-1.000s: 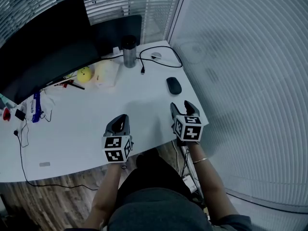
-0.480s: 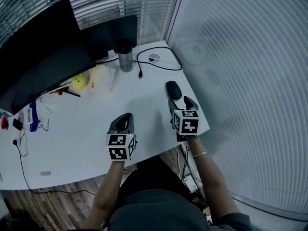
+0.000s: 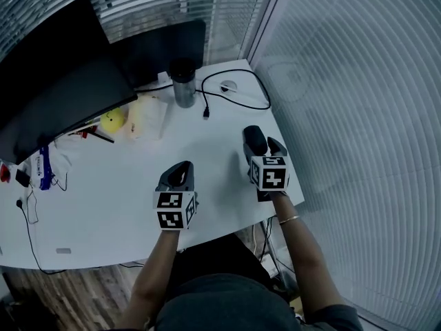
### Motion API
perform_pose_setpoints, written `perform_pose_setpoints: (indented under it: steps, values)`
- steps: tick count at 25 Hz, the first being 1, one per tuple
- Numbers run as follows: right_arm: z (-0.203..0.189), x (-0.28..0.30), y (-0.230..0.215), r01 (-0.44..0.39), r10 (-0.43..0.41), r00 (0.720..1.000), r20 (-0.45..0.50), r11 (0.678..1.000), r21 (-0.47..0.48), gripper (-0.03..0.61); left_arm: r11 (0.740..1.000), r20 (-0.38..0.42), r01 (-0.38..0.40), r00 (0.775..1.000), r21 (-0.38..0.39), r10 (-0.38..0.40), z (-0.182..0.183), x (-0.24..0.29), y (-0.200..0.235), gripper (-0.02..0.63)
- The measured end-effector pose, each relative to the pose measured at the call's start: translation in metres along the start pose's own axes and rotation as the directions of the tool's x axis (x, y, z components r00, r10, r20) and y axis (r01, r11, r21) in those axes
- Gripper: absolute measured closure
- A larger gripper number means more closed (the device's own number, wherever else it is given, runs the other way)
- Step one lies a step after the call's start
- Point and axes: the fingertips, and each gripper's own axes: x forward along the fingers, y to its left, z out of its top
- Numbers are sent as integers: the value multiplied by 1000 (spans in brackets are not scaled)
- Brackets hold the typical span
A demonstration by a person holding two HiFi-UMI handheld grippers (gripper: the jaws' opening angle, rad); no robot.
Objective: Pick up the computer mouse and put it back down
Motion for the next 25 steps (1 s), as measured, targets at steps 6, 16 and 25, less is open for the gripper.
perform_pose_setpoints:
  steps: [6,16,25]
  values:
    - [-4,21,-9,-15,14,998,-56,1000,-8,265,1000,-25,-2,1000,-20,2,1,17,3,583]
    - [-13,37,-10,-51,51,993,-105,999,2,258,999,-43,-9,999,-35,7,1,31,3,583]
    - [-20,45,-8,-69,67,988,-142,998,-4,273,999,-51,-24,998,-38,22,2,38,5,583]
